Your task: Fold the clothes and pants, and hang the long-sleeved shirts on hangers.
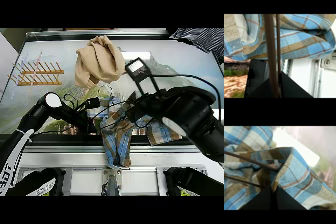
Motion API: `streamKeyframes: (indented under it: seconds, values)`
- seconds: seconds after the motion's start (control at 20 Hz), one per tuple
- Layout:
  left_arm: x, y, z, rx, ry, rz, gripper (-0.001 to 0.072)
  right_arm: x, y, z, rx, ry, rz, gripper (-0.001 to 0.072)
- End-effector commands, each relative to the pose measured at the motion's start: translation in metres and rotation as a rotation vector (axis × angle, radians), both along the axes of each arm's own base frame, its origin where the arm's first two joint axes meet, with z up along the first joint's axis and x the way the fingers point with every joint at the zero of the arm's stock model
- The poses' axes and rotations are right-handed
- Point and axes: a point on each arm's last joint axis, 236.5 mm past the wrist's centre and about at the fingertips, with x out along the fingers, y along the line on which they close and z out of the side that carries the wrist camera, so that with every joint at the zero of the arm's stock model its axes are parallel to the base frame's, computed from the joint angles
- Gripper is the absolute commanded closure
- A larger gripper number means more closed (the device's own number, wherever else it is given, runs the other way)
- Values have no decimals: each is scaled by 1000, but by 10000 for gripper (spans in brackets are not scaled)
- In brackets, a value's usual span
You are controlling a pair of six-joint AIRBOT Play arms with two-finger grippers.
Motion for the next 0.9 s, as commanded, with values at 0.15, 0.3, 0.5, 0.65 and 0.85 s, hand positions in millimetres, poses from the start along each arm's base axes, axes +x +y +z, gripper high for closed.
streamKeyframes:
  seconds: [0.15,0.3,0.5,0.65,0.85]
  values:
    - [2,0,0,3,-8,7,697,-26,64,7,65,-62,195,695]
    - [3,0,0,3,-10,9,697,-36,73,7,72,-57,226,694]
    - [3,0,0,2,-15,8,697,-39,74,4,71,-37,227,693]
    - [17,8,16,-8,10,-5,698,-42,67,-1,43,-12,217,671]
    - [28,-3,18,-5,29,-63,698,-40,65,0,43,-20,214,93]
